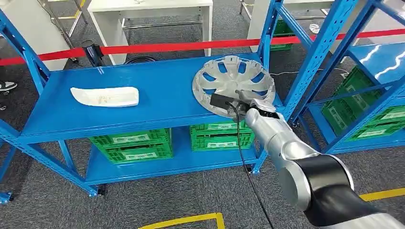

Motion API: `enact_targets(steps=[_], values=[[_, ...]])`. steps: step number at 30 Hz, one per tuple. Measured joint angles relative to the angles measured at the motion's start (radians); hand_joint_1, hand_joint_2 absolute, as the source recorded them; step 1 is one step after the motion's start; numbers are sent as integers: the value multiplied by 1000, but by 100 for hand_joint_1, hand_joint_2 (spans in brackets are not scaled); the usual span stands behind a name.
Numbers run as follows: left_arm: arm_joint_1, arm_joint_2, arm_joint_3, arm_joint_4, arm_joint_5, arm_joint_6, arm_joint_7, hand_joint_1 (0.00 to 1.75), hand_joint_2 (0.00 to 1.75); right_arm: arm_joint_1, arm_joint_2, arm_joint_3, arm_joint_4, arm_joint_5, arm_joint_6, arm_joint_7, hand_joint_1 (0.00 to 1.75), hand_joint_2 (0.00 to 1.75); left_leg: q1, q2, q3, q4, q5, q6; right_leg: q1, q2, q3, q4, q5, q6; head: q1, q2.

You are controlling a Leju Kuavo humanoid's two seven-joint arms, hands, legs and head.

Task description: Take the parts from the cabinet and place them on the table.

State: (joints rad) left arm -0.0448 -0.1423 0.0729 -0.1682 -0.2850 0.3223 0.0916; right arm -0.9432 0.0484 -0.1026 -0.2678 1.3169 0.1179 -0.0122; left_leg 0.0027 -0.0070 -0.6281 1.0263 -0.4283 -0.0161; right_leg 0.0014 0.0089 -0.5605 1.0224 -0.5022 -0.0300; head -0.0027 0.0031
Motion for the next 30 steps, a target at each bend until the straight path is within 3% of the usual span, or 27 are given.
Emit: enact_targets(steps=[7, 10, 14, 16, 17, 19, 21, 22, 23, 24, 27, 28, 29, 30], values=[[3, 4, 1, 0, -3, -1, 13, 0, 0, 0, 0, 0, 0, 2, 0, 0, 0, 175, -4, 0, 0, 2, -2, 3, -2, 0, 0, -1, 0, 1, 0, 0], [3, 6, 1, 0, -3, -1, 13, 0, 0, 1, 0, 0, 0, 2, 0, 0, 0, 175, -7, 0, 0, 4, -4, 6, -5, 0, 1, -1, -1, 6, 0, 0], [3, 8, 1, 0, -6, -1, 13, 0, 0, 1, 0, 0, 0, 2, 0, 0, 0, 175, -13, 0, 0, 6, -11, 17, -11, 0, 4, -5, -4, 17, 0, 0], [3, 8, 1, 0, -9, -1, 13, 0, 0, 3, 0, 0, 0, 2, 0, 0, 0, 175, -10, 0, -1, -9, -24, 35, -9, 0, 9, 14, 12, 28, 1, 0], [4, 8, 1, 0, -9, -1, 13, 0, 0, 3, 0, 0, 0, 2, 0, 0, 0, 175, -8, -2, 24, -15, -26, 42, -9, 0, 10, 17, 12, 30, 2, 0], [6, 8, 1, 0, -10, -1, 13, 0, 0, -2, -1, 0, 0, 2, -3, 0, 0, 175, -3, 2, 40, -18, -30, 50, -12, -4, -25, 83, -23, 38, 4, 0], [5, 6, 1, 0, -11, -1, 13, 0, 0, 0, -1, -1, 0, 2, -3, 0, 0, 175, -3, 3, 49, -18, -38, 50, -15, -3, -115, 228, -89, 46, 5, 0], [6, 5, 1, 0, -11, -1, 13, 0, 0, 5, -3, -2, 0, 2, -3, 3, 0, 175, -2, 2, 54, -17, -42, 46, -18, -3, -158, 288, -105, 49, 5, 0], [9, 5, 1, 0, -11, -1, 13, 0, 0, 10, -3, -2, 0, 2, -3, 2, 0, 175, 0, 0, 61, -16, -49, 41, -20, -4, -185, 308, -95, 51, 5, 0], [12, 5, 1, 0, -11, -1, 13, 0, 0, 13, -4, -2, 0, 2, -3, 2, 0, 175, 3, 0, 72, -15, -58, 36, -23, -4, -185, 275, -57, 53, 5, 0], [12, 5, 1, 0, -12, -1, 13, 0, 0, 15, -6, -2, 0, 2, -3, 2, 0, 175, 11, 1, 104, -8, -91, 16, -34, -10, -96, 22, 96, 63, 6, 0], [12, 7, 1, 0, -12, -1, 13, 0, 0, 17, -7, -3, 3, 2, -3, 0, 0, 175, 11, 0, 116, -7, -98, 7, -24, -12, -102, 25, 69, 60, 5, 0], [9, 6, 1, 0, -11, -1, 13, 0, 0, 17, -7, -3, 3, 2, -2, 2, 0, 175, 9, 1, 113, -13, -102, -1, -18, -16, -97, 11, 59, 41, 8, 0], [9, 5, 1, 0, -12, -1, 13, 0, 0, 20, -7, -3, 3, 2, -3, 2, 0, 175, 10, 3, 111, -23, -106, -8, -17, -13, -91, 10, 65, 32, 7, 0]])
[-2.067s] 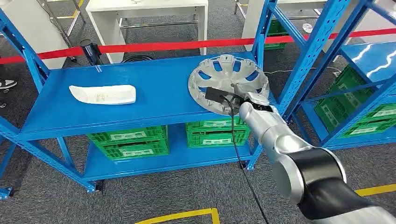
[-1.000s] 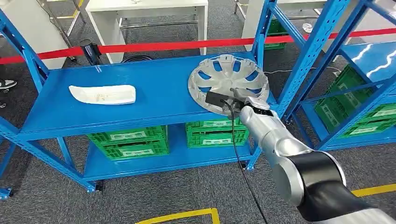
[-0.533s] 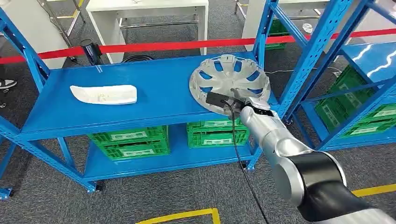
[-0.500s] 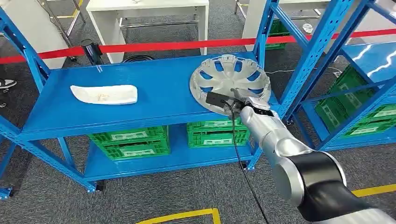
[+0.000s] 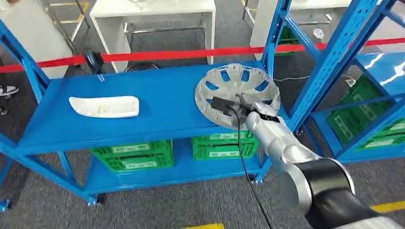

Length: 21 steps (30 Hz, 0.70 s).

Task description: Take the parts from the cabinet and place them on the table.

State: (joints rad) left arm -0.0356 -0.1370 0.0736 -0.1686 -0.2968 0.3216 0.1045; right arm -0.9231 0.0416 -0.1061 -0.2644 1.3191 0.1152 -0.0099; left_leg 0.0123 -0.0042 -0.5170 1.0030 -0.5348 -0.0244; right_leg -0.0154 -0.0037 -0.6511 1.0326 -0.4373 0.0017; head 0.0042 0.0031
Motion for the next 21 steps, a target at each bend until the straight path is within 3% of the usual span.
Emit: enact_targets(steps=[2, 4, 5, 6, 7, 8, 9, 10, 11, 12, 13, 14, 17, 18, 19, 21], values=[[1, 0, 0, 0, 0, 0, 0, 0, 0, -2, -1, -1, 0, 0, -1, -2, 0, 175, 2, -1, 14, 31, 14, -17, -3, 8, 18, 0, -9, -21, -1, 0], [0, 0, 0, -1, 0, 0, -1, 0, 0, -5, -3, -1, -1, 0, -2, -1, 0, 175, 3, 0, -46, 132, 29, -21, -5, 5, 51, -9, -27, -37, -2, 0], [-1, 0, 0, -1, 0, 0, -1, 0, 0, -8, -3, -1, -1, 0, -2, -1, 0, 175, 4, 0, -90, 195, 16, -26, -5, 5, 62, -10, -37, -41, -4, 0], [-1, 0, 0, -1, 0, 0, -1, 0, 0, -7, -2, -1, -1, 0, -2, -1, 0, 175, 4, 0, -142, 260, -21, -25, -4, 7, 76, -10, -50, -45, -4, 0], [0, 0, 0, -1, 0, 0, 0, 0, 0, -4, -2, -1, -1, 0, -1, -1, 0, 175, 4, 0, -184, 308, -58, -27, -3, 9, 90, -10, -63, -46, -5, 0], [2, 0, 0, -1, 0, 0, 0, 0, 0, -2, -2, -1, -1, 0, 0, -1, 0, 175, 4, 0, -216, 326, -76, -26, -2, 11, 106, -10, -75, -47, -5, 0], [4, 0, 0, 0, 0, 0, 1, 0, 0, 0, -2, -1, -1, 0, 0, -1, 0, 175, 3, 0, -227, 308, -71, -22, -2, 14, 122, -10, -88, -45, -5, 0], [5, 0, 0, 0, 0, 0, 2, 0, 0, 0, -2, -1, 0, 0, 0, -1, 0, 175, 3, 0, -223, 261, -46, -19, -2, 16, 140, -10, -101, -43, -5, 0], [5, 0, 0, 0, 0, 0, 2, 0, 0, 0, -2, -1, 0, 0, 0, 0, 0, 175, 3, 1, -209, 186, 4, -17, -2, 17, 161, -10, -115, -41, -5, 0], [4, 0, 0, 0, 0, 0, 1, 0, 0, 0, -2, -1, 0, 0, 0, 0, 0, 175, 2, 0, -193, 102, 83, -11, -1, 20, 183, -8, -129, -36, -5, 0], [10, 2, 0, 1, 0, 0, 0, 0, 0, -1, -3, -1, 0, 0, 0, 0, 0, 175, -2, 1, -188, 32, 184, -4, 0, 20, 194, -7, -142, -31, -6, 0], [9, 2, 0, 2, 0, 0, -1, 0, 0, 2, 0, -1, 2, 0, 2, 0, 0, 175, -5, 3, -189, 39, 155, -4, 2, 23, 207, -4, -157, -24, -7, 0], [6, 0, 0, 0, -1, -5, 0, 0, 0, -3, -1, -2, 3, 1, 3, 0, 0, 175, -10, -1, -168, 46, 147, 10, 2, 24, 224, -28, -179, -5, -10, 0], [3, -1, 0, -1, -3, -6, 0, 0, 0, -6, -1, -3, 3, 1, 3, 0, 0, 175, 0, 0, -160, 35, 147, 16, 0, 23, 231, -29, -185, 1, -8, 0], [1, -1, 0, -1, -7, -9, 0, 0, 0, -8, -5, -5, 3, 1, 3, 0, 0, 175, 0, -1, -154, 29, 144, 21, 1, 15, 221, -7, -189, 6, -8, 0], [-5, 2, 0, -1, -8, -11, 0, 0, 0, -13, -7, -6, 3, 1, 5, 0, 0, 175, -1, -1, -150, 27, 135, 33, 1, 10, 128, 132, -241, 13, -7, 0]])
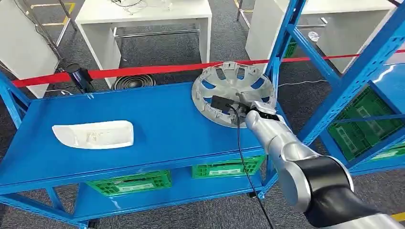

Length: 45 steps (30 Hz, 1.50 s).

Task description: Take the parts from the cabinet and place them on the table.

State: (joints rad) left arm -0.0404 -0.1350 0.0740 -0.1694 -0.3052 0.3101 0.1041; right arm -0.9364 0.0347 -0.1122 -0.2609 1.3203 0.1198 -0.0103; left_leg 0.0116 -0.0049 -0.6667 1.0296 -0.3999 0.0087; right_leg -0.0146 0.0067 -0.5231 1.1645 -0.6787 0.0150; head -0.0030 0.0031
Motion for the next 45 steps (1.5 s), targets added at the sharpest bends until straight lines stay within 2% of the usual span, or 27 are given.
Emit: enact_targets(steps=[1, 2, 3, 4, 6, 7, 8, 9, 10, 11, 12, 13, 22, 23, 24, 25, 26, 28, 29, 30, 36, 37, 39, 45], values=[[-1, 0, 0, 0, 0, -3, 0, 0, 0, 2, -3, -1, 1, 1, 2, 0, 0, 175, -1, 0, 5, 0, -6, 3, 0, 0, -57, 83, -23, 2, 0, 0], [0, 0, 0, 0, 0, -4, 0, 0, 0, 5, -5, -1, 3, 2, 3, 0, 0, 175, -2, -1, 10, 0, -12, 4, 0, 0, -102, 139, -27, 2, 0, 0], [1, 0, 0, 0, 0, -3, 1, 0, 0, 9, -6, -1, 3, 5, 5, 0, 0, 175, -2, -3, 19, 0, -18, 4, 0, 0, -127, 150, -7, 1, 0, 0], [4, 0, 0, 0, 0, -3, 1, 0, 0, 11, -6, -2, 3, 7, 8, 0, 0, 175, -2, -4, 28, 0, -24, 3, 0, 0, -131, 113, 43, -1, 0, 0], [3, 0, 1, 0, 1, -3, 1, 0, 0, 8, -6, -2, 3, 8, 10, 1, 0, 175, -3, -6, 42, 2, -33, -1, 2, 0, -88, -49, 164, -13, 0, 0], [2, -1, 1, 0, 1, -3, 0, 0, 0, 6, -6, -2, 3, 8, 12, 2, 0, 175, -3, -6, 43, 2, -35, -4, 5, -2, -72, -116, 194, -21, 0, 0], [-1, -2, 1, 0, 0, -3, 0, 0, 0, 3, -6, -2, 3, 8, 12, 3, 0, 175, -11, -10, 43, 8, -40, -12, 11, -3, -71, -127, 188, -24, -1, 0], [-1, -2, 1, -1, 0, -3, -1, 0, 0, 2, -6, -2, 3, 8, 12, 3, 0, 175, -9, -11, 41, 6, -41, -16, 9, -2, -70, -130, 191, -24, 0, 0], [1, 0, 1, -1, 0, -3, -1, 0, 0, 2, -6, -2, 3, 8, 12, 3, 0, 175, -13, -11, 42, 7, -56, -1, 7, -2, -65, -133, 193, -15, -1, 0], [3, 0, 2, -1, 0, -3, -1, 0, 0, 3, -6, -2, 3, 8, 12, 3, 0, 175, -12, -9, 43, 5, -42, 2, 8, -1, -65, -133, 195, -18, -1, 0], [3, 0, 2, -1, 0, -3, -1, 0, 0, 2, -7, -2, 3, 8, 12, 3, 0, 175, -11, -9, 45, 2, -41, -13, 9, -1, -65, -132, 195, -21, -1, 0], [3, 0, 2, -1, -1, -3, -1, 0, 0, 3, -8, -2, 3, 8, 12, 3, 0, 175, -11, -9, 47, -1, -39, -17, 9, 0, -65, -132, 195, -24, 0, 0], [2, 0, 2, -1, -4, -3, -2, 0, 0, 3, -12, -2, 3, 8, 12, 12, 2, 175, -11, -9, 51, -9, -38, -23, 9, 2, -65, -132, 192, -30, -1, 0], [2, 0, 2, -1, -6, -3, -2, 0, 0, 3, -12, -2, 3, 8, 12, 14, 129, 175, -11, -9, 51, -9, -38, -23, 9, 2, -65, -132, 192, -30, 0, 0], [2, 0, 2, -1, -7, -3, -2, 0, 0, 3, -12, -2, 3, 8, 12, 14, 166, 175, -11, -9, 51, -9, -38, -23, 9, 2, -65, -132, 192, -31, 0, 0], [2, 0, 2, -1, -8, -4, -2, 0, 0, 3, -13, -2, 3, 8, 12, 16, 150, 175, -10, -9, 51, -9, -38, -23, 9, 2, -65, -132, 192, -31, 0, 0], [2, 0, 2, -1, -8, -4, -2, 0, 0, 3, -13, -2, 3, 8, 12, 17, 162, 175, -11, -9, 51, -9, -38, -23, 9, 2, -65, -133, 192, -31, -1, 0], [2, 0, 2, -1, -9, -5, -2, 0, 0, 5, -13, -2, 3, 8, 13, 17, 161, 175, -12, -9, 51, -9, -39, -23, 9, 2, -65, -133, 192, -30, -1, 0], [2, 0, 2, -1, -8, -5, -2, 0, 0, 5, -13, -2, 3, 9, 14, 16, 129, 175, -12, -9, 51, -9, -39, -23, 9, 2, -64, -134, 192, -30, -1, 0], [2, 0, 2, -1, -7, -4, -2, 0, 0, 5, -13, -2, 3, 10, 14, 17, 134, 175, -12, -10, 51, -9, -39, -22, 8, 2, -64, -134, 192, -30, -1, 0], [2, -3, 9, -1, -6, -3, -3, 0, 0, 5, -10, -2, 3, 11, 17, 14, 134, 175, -12, -12, 51, -9, -39, -22, 8, 0, -62, -137, 192, -29, -1, 0], [2, -3, 9, -1, -5, -3, -3, 0, 0, 5, -9, -2, 3, 11, 17, 14, 162, 175, -13, -13, 51, -9, -39, -22, 8, -1, -61, -137, 192, -29, -1, 0], [2, -3, 9, -1, -5, -3, -3, 0, 0, 5, -8, -2, 3, 11, 17, 14, 175, 175, -13, -17, 51, -9, -39, -22, 7, -4, -60, -137, 191, -28, -1, 0], [2, -3, 9, -1, -9, -3, -6, 0, 0, 5, -5, -2, 3, 8, 18, 16, 175, 175, -13, -20, 51, -9, -39, -21, 7, -7, -58, -139, 191, -27, -1, 0]])
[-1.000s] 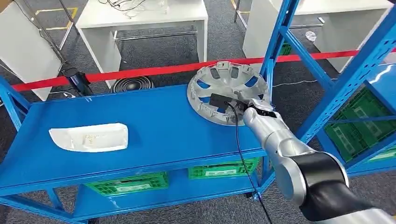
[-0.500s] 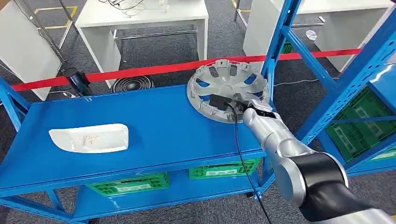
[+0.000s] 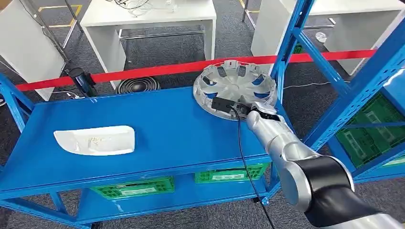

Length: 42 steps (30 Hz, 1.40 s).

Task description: Take the parts from the cabinet and place them on the table.

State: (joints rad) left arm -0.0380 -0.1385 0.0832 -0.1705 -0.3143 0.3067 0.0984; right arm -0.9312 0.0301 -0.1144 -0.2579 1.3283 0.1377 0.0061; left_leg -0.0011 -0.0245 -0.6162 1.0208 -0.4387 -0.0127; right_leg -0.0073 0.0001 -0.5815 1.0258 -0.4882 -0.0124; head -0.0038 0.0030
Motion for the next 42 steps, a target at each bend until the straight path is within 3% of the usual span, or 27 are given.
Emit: enact_targets(steps=[15, 19, 20, 37, 42], values=[[0, -1, 0, 0, -6, 0, -1, 0, 0, 0, 0, 0, 0, -2, 0, 0, 168, 175, -2, -3, 0, 0, -1, 1, -1, -3, 1, 0, -1, 1, 0, 0], [0, -2, 0, 0, -12, -19, -36, 0, 0, 0, 0, 0, 0, 4, -2, 3, 166, 175, -2, -3, 0, 0, -1, 1, -2, -3, 1, -1, -1, 1, 0, 0], [0, -2, 0, 0, -13, -27, -59, 0, 175, 0, 1, 0, 0, 10, -2, 5, 168, 175, -2, -4, 0, 0, -1, 1, -2, -4, 2, -1, -1, 1, 0, 0], [1, -19, 0, 0, -9, -26, -94, 0, 175, -120, 108, 28, 0, 117, 29, 37, 168, 175, -3, -2, 0, 0, -1, 1, -2, -1, 1, 0, -1, 2, 0, 0], [0, -35, 16, 0, 20, 10, -102, 0, 175, -151, 144, 46, 0, 138, 45, 40, 166, 175, -3, -1, 0, 0, -1, 1, -2, 0, 0, 0, -1, 2, 0, 0]])
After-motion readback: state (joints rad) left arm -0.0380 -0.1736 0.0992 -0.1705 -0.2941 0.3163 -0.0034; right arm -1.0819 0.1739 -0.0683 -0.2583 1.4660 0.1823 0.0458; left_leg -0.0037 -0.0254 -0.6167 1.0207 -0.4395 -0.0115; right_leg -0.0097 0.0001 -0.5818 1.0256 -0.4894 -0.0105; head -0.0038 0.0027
